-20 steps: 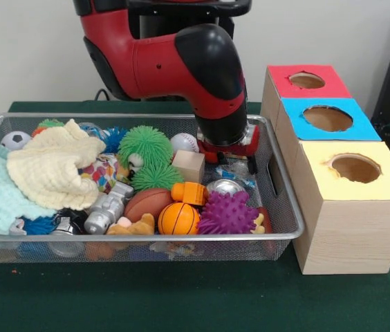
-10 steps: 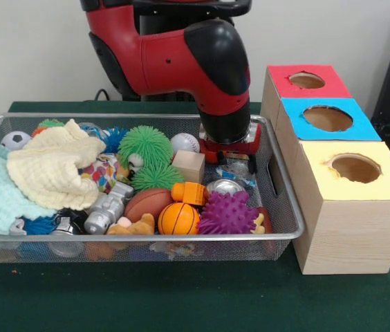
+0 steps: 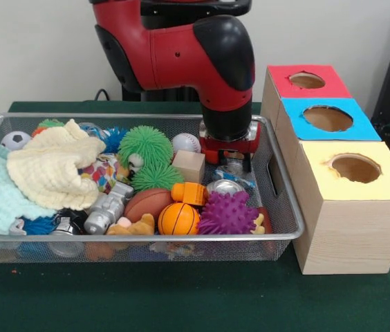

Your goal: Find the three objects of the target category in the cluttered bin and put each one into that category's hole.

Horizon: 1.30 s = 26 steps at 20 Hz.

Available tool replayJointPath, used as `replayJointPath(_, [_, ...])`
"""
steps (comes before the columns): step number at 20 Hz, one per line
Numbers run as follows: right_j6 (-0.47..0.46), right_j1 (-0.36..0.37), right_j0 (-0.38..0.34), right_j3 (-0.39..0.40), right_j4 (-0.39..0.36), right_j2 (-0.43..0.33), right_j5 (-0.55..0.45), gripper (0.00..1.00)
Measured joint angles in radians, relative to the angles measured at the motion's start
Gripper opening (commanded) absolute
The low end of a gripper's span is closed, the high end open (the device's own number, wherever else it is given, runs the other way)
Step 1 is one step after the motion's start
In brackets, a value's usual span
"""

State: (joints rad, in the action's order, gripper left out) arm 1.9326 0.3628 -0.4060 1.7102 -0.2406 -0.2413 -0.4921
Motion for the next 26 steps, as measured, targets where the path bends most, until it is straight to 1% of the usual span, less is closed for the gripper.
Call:
replayJointPath(10, [0.000, 0.009, 0.035, -0.001, -0.001, 0.031, 0.025, 0.00])
replayJointPath(16, [0.000, 0.027, 0.074, -0.001, -0.002, 0.079, 0.083, 0.00])
replayJointPath(18, [0.000, 0.045, 0.097, -0.002, -0.002, 0.111, 0.135, 0.00])
replayJointPath(20, [0.000, 0.054, 0.106, -0.001, -0.002, 0.125, 0.156, 0.00])
replayJointPath(24, [0.000, 0.084, 0.125, -0.001, -0.001, 0.160, 0.181, 0.00])
replayJointPath(26, [0.000, 0.089, 0.126, -0.001, -0.002, 0.163, 0.181, 0.00])
